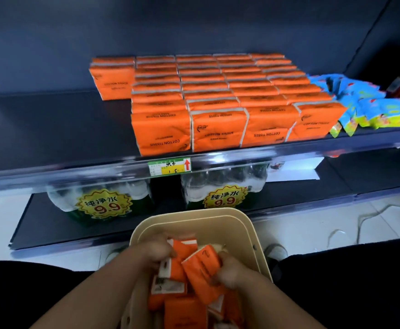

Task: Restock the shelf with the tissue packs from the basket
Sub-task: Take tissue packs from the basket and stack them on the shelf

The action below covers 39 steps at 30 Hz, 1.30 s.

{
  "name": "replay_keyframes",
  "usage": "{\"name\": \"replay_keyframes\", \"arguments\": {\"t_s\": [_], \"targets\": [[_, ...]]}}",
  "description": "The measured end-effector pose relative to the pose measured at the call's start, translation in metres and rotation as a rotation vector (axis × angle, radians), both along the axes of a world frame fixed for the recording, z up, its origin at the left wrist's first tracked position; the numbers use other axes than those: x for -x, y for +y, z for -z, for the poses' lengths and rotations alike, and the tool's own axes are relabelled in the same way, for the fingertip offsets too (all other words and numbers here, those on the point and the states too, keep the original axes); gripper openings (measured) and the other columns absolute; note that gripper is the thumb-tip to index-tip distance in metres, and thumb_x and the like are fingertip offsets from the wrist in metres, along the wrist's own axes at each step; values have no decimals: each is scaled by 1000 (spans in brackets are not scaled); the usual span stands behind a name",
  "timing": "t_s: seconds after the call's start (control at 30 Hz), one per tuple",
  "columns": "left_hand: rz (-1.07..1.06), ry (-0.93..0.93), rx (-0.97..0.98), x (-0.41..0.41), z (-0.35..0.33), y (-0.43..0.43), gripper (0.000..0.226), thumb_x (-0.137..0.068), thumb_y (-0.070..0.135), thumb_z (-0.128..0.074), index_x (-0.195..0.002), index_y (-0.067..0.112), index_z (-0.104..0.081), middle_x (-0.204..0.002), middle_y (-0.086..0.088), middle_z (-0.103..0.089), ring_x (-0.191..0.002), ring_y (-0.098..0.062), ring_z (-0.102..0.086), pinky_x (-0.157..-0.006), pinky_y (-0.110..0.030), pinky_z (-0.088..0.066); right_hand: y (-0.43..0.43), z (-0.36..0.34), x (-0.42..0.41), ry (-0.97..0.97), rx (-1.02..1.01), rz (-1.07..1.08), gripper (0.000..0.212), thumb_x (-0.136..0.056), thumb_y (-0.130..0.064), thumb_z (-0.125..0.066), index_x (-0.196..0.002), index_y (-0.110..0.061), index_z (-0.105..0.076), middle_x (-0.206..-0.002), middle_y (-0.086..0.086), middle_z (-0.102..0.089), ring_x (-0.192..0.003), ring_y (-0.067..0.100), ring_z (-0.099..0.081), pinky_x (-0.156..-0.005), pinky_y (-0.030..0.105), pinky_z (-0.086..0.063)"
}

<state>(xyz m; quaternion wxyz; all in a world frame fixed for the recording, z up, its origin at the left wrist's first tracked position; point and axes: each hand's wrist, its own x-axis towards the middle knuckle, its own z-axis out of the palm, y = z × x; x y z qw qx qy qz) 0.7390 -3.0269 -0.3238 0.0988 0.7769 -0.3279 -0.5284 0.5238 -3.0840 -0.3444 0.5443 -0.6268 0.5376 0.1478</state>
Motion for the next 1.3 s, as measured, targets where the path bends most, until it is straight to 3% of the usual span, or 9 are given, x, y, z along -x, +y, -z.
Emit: {"name": "replay_keyframes", "arguments": {"t_s": [0.07, 0.2, 0.37, 0.6, 0.7, 0.8, 0.93, 1.13, 1.3], "targets": [[36, -22, 40, -6, -22, 0, 36, -83, 9, -66, -109, 28, -50, -99, -1, -57, -81, -13, -58, -53, -22, -49, -6, -18, -4, -52, 15, -42, 64, -72, -7, -78, -129, -19, -51, -124, 6, -62, -108, 20, -60, -93, 32, -51], [-28, -1, 118, -20, -61, 0, 33, -81, 4, -63, -99, 29, -51, -104, -8, -54, -82, -20, -60, -47, -27, -50, -21, -62, -6, -112, 55, -180, 49, -72, -9, -75, -108, -34, -54, -106, -6, -65, -102, 18, -61, -90, 38, -52], [-115, 105, 187, -28, -107, 3, 39, -86, -3, -60, -113, 23, -52, -113, -12, -55, -93, -27, -63, -58, -34, -57, -36, -119, -12, -163, 267, -392, 57, -71, -10, -79, -120, -28, -56, -111, -4, -63, -105, 19, -61, -91, 38, -53], [-120, 249, 356, -49, -153, 14, 57, -81, -4, -69, -125, 24, -47, -122, -11, -61, -111, -29, -62, -93, -50, -53, -45, -181, -12, -389, 334, -288, 56, -69, -11, -85, -108, -32, -52, -118, 1, -64, -102, 22, -66, -85, 40, -58], [-160, 289, 476, -59, -176, 19, 42, -87, -5, -63, -122, 15, -54, -113, -8, -70, -107, -25, -66, -95, -45, -52, -45, -208, -16, -447, 419, -286, 48, -73, -9, -82, -110, -24, -56, -116, 4, -64, -98, 15, -65, -84, 30, -57], [-173, 305, 588, -70, -202, 24, 40, -89, -5, -61, -124, 13, -56, -116, -11, -70, -110, -28, -66, -100, -50, -49, -44, -239, -26, -454, 524, -370, 47, -77, -17, -81, -116, -30, -58, -118, -2, -61, -103, 11, -62, -86, 21, -53], [-200, 310, 677, -87, -232, 26, 42, -88, -6, -62, -125, 12, -55, -119, -13, -68, -108, -27, -67, -96, -46, -52, -44, -278, -49, -436, 702, -548, 51, -84, -27, -74, -131, -32, -53, -129, -12, -51, -117, 7, -52, -97, 19, -42], [-166, 267, 774, -123, -276, 25, 41, -85, -11, -61, -117, 15, -59, -116, -12, -62, -102, -24, -67, -86, -37, -57, -45, -319, -87, -446, 903, -682, 55, -90, -24, -67, -140, -23, -47, -132, -2, -45, -122, 12, -44, -103, 17, -31], [-228, 183, 884, -163, -305, 20, 44, -85, -11, -61, -118, 19, -59, -110, -7, -63, -93, -14, -68, -73, -24, -58, -46, -328, -122, -613, 808, -583, 45, -86, -15, -72, -128, -18, -56, -128, 2, -53, -116, 16, -53, -103, 27, -41]]}}
